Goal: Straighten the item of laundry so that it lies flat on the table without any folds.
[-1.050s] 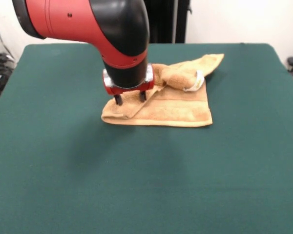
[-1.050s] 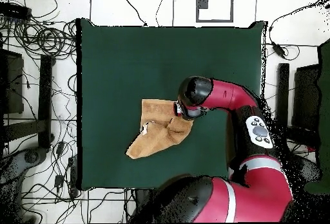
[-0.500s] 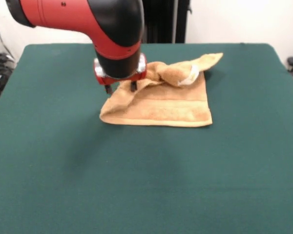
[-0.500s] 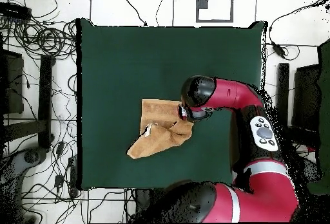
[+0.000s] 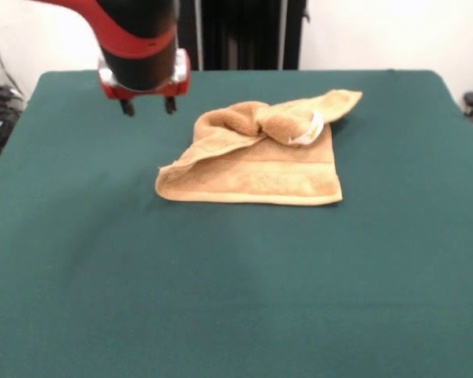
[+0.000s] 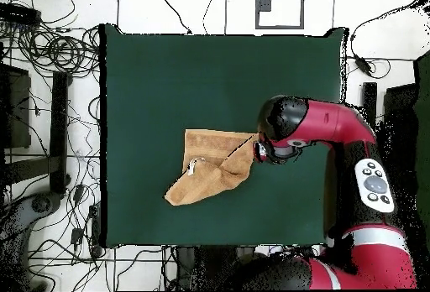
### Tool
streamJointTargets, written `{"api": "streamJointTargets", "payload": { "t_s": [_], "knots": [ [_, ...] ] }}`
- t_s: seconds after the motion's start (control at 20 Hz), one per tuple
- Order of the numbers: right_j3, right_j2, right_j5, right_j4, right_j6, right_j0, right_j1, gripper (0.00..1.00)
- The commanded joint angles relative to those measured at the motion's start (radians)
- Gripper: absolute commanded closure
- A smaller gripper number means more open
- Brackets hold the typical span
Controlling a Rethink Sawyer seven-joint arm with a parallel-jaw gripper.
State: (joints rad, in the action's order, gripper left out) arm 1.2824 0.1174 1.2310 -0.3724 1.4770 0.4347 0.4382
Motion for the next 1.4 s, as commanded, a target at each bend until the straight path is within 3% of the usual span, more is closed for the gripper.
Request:
{"api": "streamJointTargets", "payload": {
  "t_s": [0.05, 0.25, 0.4, 0.45, 0.5, 0.6, 0.7, 1.15, 1.4],
  "knots": [
    [0.002, 0.063, 0.068, -0.056, -0.134, -0.013, -0.025, 0.00],
    [-0.003, 0.077, 0.064, -0.062, -0.130, -0.011, -0.029, 0.00],
    [0.019, 0.084, -0.036, -0.053, -0.089, -0.010, -0.008, 0.00],
    [0.035, 0.082, -0.086, -0.046, -0.054, -0.011, 0.007, 0.00],
    [0.097, 0.084, -0.235, -0.016, 0.042, -0.003, 0.044, 0.00],
    [0.174, 0.078, -0.398, 0.012, 0.163, -0.008, 0.092, 0.00],
    [0.207, 0.054, -0.420, 0.038, 0.249, -0.037, 0.121, 0.00],
    [0.196, -0.009, -0.291, 0.179, 0.306, -0.085, 0.086, 0.00],
    [0.248, -0.037, -0.193, 0.294, 0.365, -0.107, 0.081, 0.00]
  ]
}}
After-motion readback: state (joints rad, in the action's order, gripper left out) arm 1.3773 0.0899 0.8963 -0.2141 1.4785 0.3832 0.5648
